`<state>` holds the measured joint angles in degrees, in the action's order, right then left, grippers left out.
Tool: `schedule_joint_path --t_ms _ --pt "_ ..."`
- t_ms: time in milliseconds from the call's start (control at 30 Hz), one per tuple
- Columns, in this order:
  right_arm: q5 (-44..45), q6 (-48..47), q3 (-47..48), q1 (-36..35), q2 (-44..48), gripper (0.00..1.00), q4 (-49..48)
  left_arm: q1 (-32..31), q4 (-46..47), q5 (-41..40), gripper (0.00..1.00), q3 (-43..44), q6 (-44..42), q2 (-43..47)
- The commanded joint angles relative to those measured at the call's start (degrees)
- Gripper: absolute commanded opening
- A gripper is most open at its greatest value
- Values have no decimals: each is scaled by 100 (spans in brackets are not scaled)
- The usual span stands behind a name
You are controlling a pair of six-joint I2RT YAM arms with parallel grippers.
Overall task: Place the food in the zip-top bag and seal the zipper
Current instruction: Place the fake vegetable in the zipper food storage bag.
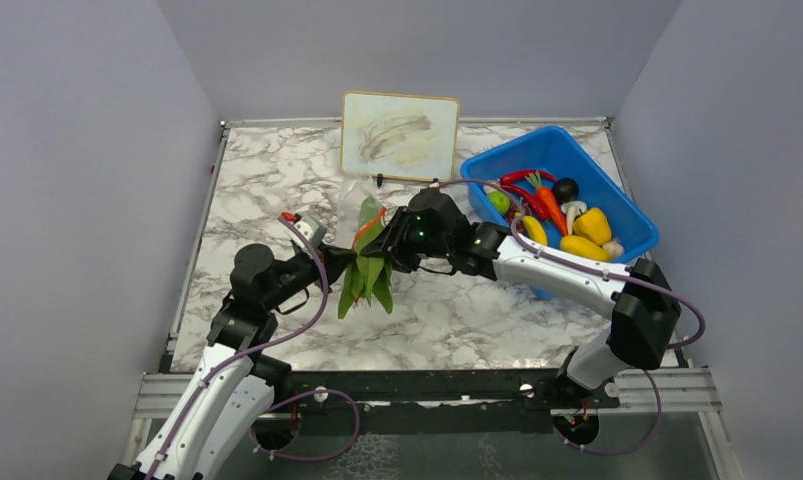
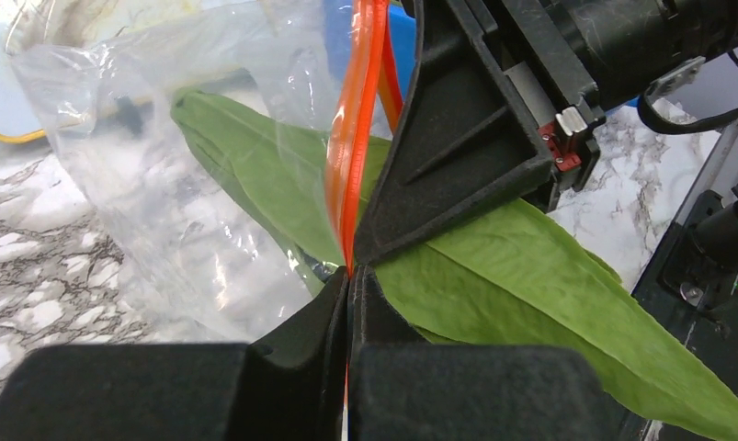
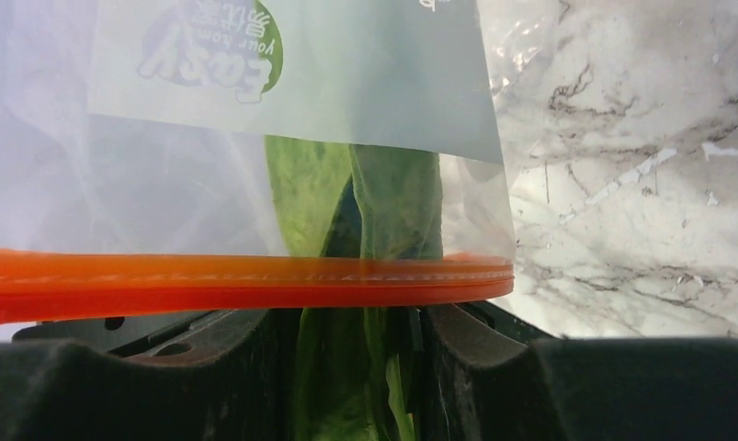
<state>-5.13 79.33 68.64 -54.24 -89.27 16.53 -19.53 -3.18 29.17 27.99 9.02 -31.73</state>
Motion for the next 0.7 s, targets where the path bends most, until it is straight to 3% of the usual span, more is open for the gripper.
schedule_joint_path --t_ms 0,400,667 --pt "358 -394 292 73 -143 38 -428 -32 41 319 0 244 -88 36" --pt "97 -1939 702 125 -523 39 -758 -59 210 683 0 188 -110 -13" --pt "-181 -2719 746 124 -532 54 -111 -59 13 -235 0 281 61 -42"
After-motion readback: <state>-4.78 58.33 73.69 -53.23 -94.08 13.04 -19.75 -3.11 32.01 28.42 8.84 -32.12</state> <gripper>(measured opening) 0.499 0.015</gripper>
